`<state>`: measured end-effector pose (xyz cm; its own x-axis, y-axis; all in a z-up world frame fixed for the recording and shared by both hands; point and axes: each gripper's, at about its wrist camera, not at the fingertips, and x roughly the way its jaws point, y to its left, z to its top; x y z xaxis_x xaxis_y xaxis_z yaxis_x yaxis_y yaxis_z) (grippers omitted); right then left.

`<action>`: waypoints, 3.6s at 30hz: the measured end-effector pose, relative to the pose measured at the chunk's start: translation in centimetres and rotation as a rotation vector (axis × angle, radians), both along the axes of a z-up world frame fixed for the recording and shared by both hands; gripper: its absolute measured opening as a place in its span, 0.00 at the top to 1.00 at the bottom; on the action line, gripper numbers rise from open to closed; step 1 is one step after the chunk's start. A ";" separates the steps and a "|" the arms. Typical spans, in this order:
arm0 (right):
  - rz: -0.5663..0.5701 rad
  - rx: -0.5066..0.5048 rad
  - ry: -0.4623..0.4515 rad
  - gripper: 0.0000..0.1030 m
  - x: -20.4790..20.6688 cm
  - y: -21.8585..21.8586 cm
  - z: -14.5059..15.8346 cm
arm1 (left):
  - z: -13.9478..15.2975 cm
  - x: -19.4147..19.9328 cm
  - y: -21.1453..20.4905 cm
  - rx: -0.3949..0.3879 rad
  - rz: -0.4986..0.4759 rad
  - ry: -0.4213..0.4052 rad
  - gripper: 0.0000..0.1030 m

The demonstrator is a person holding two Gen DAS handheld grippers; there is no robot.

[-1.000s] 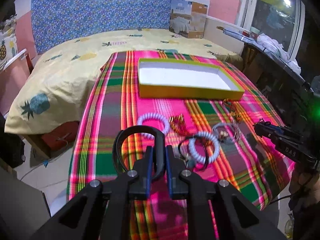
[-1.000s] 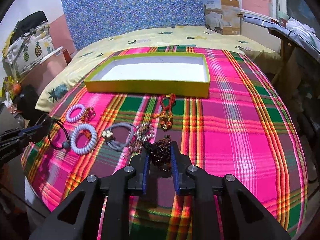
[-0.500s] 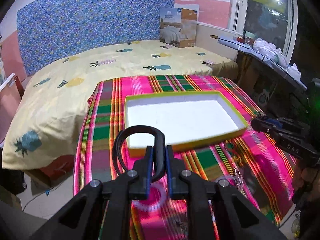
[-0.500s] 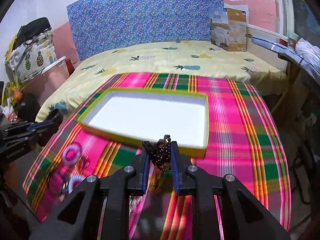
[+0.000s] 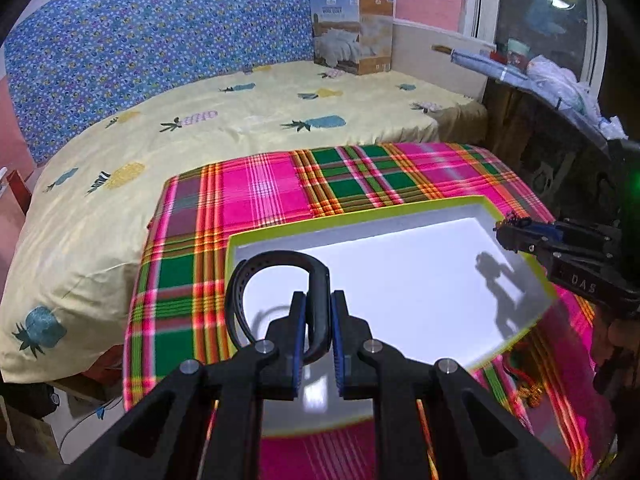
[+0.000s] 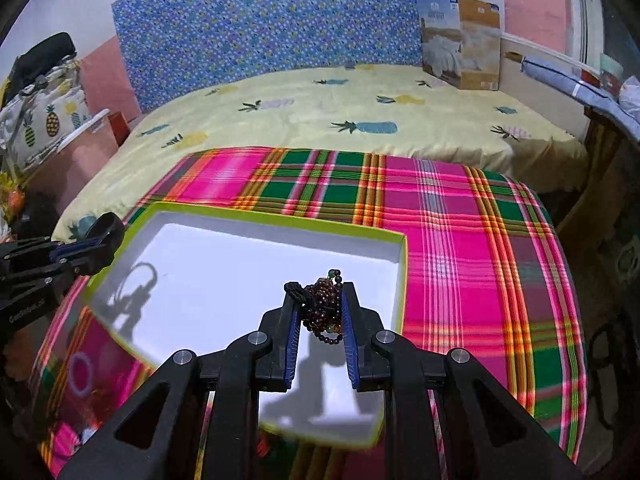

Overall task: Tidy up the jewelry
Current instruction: 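Carry both items into the white box and open both tools, then move both tools back over the remaining jewelry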

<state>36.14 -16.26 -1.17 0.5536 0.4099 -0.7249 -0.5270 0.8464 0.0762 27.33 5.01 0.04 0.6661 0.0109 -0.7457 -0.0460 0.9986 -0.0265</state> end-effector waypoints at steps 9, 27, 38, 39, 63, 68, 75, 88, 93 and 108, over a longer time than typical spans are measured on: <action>-0.026 -0.056 0.048 0.81 3.6 0.8 -2.6 | -2.7 3.6 0.1 -0.006 -0.007 0.071 0.87; -0.023 -0.037 0.044 0.65 2.9 0.5 -1.1 | -2.0 3.0 0.4 -0.030 -0.017 0.069 0.77; -0.048 0.002 -0.013 0.65 -3.9 -1.6 2.8 | 1.9 -3.2 -0.6 -0.058 -0.011 -0.013 0.69; -0.047 0.006 -0.016 0.65 -5.0 -1.8 3.1 | 2.2 -4.0 -0.7 -0.059 -0.009 -0.023 0.69; -0.023 0.022 -0.063 0.65 -18.6 -3.2 4.1 | 2.5 -16.0 -2.4 -0.057 0.036 -0.095 0.69; -0.032 0.031 -0.062 0.65 -20.0 -3.7 3.8 | 2.1 -17.4 -2.4 -0.072 0.040 -0.092 0.69; -0.045 0.038 -0.050 0.65 -21.4 -4.3 3.0 | 1.4 -19.1 -2.3 -0.081 0.036 -0.089 0.69; -0.047 0.051 -0.008 0.65 -21.7 -4.6 1.3 | -0.3 -20.4 -3.4 -0.119 -0.024 -0.052 0.69; -0.039 0.052 0.004 0.65 -21.7 -4.3 0.9 | -1.1 -20.4 -4.3 -0.148 -0.062 -0.029 0.61; -0.025 0.047 0.042 0.65 -21.2 -3.7 -0.5 | -3.6 -18.8 -4.4 -0.131 -0.078 0.014 0.55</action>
